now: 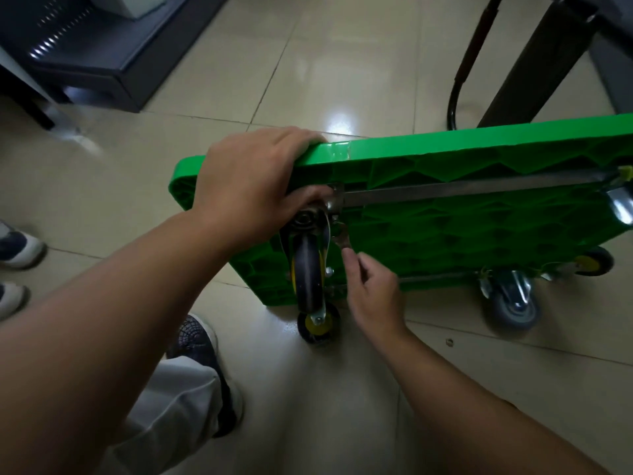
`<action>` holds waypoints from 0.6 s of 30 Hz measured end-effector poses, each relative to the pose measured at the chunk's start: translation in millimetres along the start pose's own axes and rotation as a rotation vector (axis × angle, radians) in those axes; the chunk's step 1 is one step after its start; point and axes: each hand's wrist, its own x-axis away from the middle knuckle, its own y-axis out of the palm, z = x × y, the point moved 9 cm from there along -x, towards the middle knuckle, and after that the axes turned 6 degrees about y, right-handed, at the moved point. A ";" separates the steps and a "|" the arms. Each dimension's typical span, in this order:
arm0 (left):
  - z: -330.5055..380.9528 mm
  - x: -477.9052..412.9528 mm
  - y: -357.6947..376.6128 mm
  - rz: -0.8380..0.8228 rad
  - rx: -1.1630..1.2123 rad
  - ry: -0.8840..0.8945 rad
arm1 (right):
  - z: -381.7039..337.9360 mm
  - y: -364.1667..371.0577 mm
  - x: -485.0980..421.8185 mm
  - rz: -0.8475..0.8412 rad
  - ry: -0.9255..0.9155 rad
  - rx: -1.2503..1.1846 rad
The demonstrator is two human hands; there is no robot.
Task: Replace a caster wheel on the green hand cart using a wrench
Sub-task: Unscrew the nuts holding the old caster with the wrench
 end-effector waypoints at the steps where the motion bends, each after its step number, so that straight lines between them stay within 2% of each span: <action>1: -0.1 0.2 0.3 0.000 -0.003 0.002 | 2.8 4.8 -1.7 0.005 0.008 -0.017; 8: -2.8 1.1 3.6 -0.009 -0.019 0.000 | 13.9 28.3 -19.1 0.009 0.057 -0.186; 11: -2.2 1.2 2.7 0.002 -0.019 0.009 | 13.6 31.0 -22.6 0.002 0.028 -0.183; 15: -2.4 -1.1 0.4 0.018 -0.009 0.010 | 7.3 11.4 -27.8 -0.027 -0.056 0.030; 18: -1.3 -1.1 -0.8 0.021 -0.003 0.008 | -16.4 -19.8 -32.9 -0.037 -0.171 0.425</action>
